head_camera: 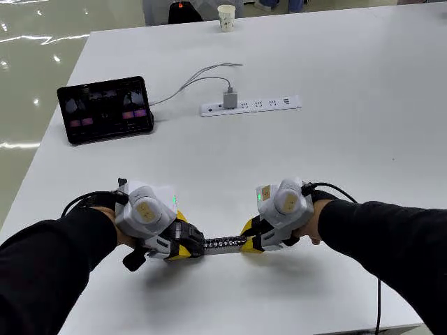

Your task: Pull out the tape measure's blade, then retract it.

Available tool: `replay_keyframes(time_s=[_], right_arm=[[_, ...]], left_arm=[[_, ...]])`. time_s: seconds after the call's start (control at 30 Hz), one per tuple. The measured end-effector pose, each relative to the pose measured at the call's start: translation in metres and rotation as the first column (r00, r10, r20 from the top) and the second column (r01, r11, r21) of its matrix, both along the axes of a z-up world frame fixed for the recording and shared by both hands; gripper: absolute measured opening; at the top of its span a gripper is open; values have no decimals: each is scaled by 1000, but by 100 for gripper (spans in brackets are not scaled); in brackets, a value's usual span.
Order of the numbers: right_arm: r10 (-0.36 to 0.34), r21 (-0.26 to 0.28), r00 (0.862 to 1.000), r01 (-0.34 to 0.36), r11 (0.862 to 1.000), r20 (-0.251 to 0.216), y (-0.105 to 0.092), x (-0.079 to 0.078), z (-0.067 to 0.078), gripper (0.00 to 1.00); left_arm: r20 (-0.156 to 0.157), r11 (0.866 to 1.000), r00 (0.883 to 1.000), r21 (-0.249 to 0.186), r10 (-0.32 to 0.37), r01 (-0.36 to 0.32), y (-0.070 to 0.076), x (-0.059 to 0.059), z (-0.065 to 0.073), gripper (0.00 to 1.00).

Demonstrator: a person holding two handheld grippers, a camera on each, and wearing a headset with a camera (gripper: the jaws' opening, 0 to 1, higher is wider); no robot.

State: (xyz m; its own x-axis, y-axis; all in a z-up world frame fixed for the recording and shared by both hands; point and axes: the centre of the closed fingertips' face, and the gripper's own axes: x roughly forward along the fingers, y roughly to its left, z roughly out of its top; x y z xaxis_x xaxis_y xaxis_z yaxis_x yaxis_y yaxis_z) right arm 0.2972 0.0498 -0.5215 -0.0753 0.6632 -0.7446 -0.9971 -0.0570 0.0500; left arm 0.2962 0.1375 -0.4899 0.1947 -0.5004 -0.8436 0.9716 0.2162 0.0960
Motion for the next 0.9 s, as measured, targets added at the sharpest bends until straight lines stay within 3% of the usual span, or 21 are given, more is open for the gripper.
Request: replay_keyframes(time_s=[0.9], right_arm=[[1,-14,1000,0,1000,11,-20,3,0,10]], left_arm=[[2,1000,1000,-2,11,-11,0,0,-1,31]])
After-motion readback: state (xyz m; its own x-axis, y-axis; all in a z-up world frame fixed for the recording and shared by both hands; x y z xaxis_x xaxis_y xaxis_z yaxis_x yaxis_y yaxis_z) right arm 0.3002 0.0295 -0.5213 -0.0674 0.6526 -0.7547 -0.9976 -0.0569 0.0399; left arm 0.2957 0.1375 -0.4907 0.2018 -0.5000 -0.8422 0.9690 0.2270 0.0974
